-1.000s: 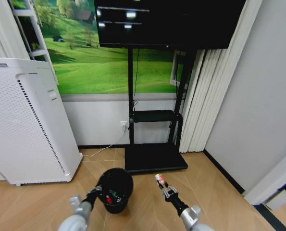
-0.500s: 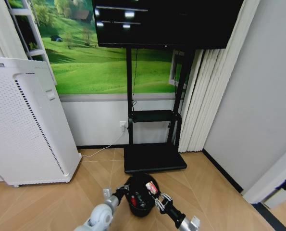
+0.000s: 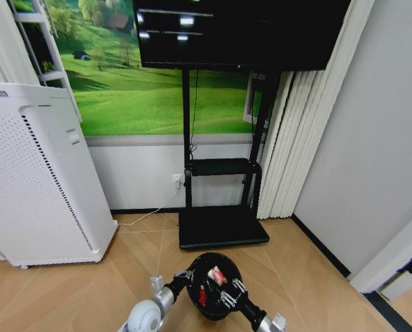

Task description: Pick up the trash bin and place the garbage on the floor into it.

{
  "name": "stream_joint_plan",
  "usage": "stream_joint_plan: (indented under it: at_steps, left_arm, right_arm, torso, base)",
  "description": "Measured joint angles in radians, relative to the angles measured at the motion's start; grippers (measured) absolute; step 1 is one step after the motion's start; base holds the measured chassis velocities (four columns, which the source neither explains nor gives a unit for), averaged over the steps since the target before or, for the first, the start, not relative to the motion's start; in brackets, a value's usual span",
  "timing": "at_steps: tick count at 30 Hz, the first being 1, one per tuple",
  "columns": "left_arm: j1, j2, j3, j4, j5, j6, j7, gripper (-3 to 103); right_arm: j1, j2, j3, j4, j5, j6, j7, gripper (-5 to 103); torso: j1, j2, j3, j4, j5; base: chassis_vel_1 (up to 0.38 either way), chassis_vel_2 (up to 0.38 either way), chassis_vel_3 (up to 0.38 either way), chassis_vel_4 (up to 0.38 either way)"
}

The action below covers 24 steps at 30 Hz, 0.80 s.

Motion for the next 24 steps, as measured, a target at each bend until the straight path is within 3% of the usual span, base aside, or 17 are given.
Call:
stream_joint_plan:
  at_steps: [5,6,8,9,11,12,14,17,19,20,22,23,24]
  left_arm:
    - [0.013,0.001,-0.021,-0.016,0.000,-0.001,-0.025,7]
    - [0.021,-0.001,-0.039,-0.031,0.000,-0.001,-0.056,7]
    - [0.050,-0.003,-0.093,-0.080,-0.004,-0.001,-0.121,7]
    - [0.050,-0.003,-0.093,-0.080,-0.004,-0.001,-0.121,7]
    - [0.109,0.015,-0.177,-0.161,-0.038,0.009,-0.190,7]
    - [0.109,0.015,-0.177,-0.161,-0.038,0.009,-0.190,7]
    - [0.206,0.048,-0.319,-0.245,-0.068,0.040,-0.262,7]
    - [0.250,0.058,-0.386,-0.279,-0.083,0.057,-0.288,7]
    - [0.409,0.060,-0.619,-0.365,-0.124,0.107,-0.315,7]
    - [0.409,0.060,-0.619,-0.365,-0.124,0.107,-0.315,7]
    - [0.546,0.037,-0.820,-0.420,-0.181,0.135,-0.326,7]
    - [0.546,0.037,-0.820,-0.420,-0.181,0.135,-0.326,7]
    - [0.596,0.025,-0.881,-0.434,-0.217,0.153,-0.342,7]
  right_arm:
    - [-0.008,0.013,0.005,0.006,0.026,0.017,-0.003,80]
    - [-0.009,0.016,0.009,0.011,0.040,0.025,0.002,90]
    - [-0.012,0.019,0.024,0.018,0.070,0.035,0.008,95]
    - [-0.012,0.019,0.024,0.018,0.070,0.035,0.008,95]
    - [-0.012,0.035,0.057,0.011,0.078,0.050,-0.001,100]
    - [-0.012,0.035,0.057,0.011,0.078,0.050,-0.001,100]
    - [-0.012,0.057,0.079,-0.014,0.067,0.065,0.018,100]
    - [-0.012,0.070,0.090,-0.019,0.042,0.059,0.040,100]
    - [-0.011,0.117,0.132,-0.033,-0.037,0.015,0.130,100]
    - [-0.011,0.117,0.132,-0.033,-0.037,0.015,0.130,100]
    - [-0.010,0.151,0.171,-0.056,-0.070,-0.013,0.211,100]
    - [-0.010,0.151,0.171,-0.056,-0.070,-0.013,0.211,100]
    - [-0.011,0.165,0.193,-0.066,-0.089,-0.018,0.240,100]
  torso:
    - [0.000,0.000,0.000,0.0000,-0.0001]
    - [0.000,0.000,0.000,-0.0001,-0.0001]
    - [0.000,0.000,0.000,0.0000,-0.0002]
    - [0.000,0.000,0.000,0.0000,-0.0002]
    - [0.000,0.000,0.000,0.0002,0.0000]
    - [0.000,0.000,0.000,0.0002,0.0000]
    - [0.000,0.000,0.000,0.0001,-0.0002]
    - [0.000,0.000,0.000,0.0001,0.0001]
    - [0.000,0.000,0.000,0.0004,-0.0004]
    - [0.000,0.000,0.000,0.0004,-0.0004]
    - [0.000,0.000,0.000,0.0008,0.0007]
    - [0.000,0.000,0.000,0.0008,0.0007]
    - [0.000,0.000,0.000,0.0005,0.0001]
  base:
    - [0.000,0.000,0.000,0.000]
    - [0.000,0.000,0.000,0.000]
    - [0.000,0.000,0.000,0.000]
    - [0.000,0.000,0.000,0.000]
    - [0.000,0.000,0.000,0.000]
    - [0.000,0.000,0.000,0.000]
    - [0.000,0.000,0.000,0.000]
    - [0.000,0.000,0.000,0.000]
    - [0.000,0.000,0.000,0.000]
    - [0.000,0.000,0.000,0.000]
    - [0.000,0.000,0.000,0.000]
    - [0.000,0.000,0.000,0.000]
    - [0.000,0.000,0.000,0.000]
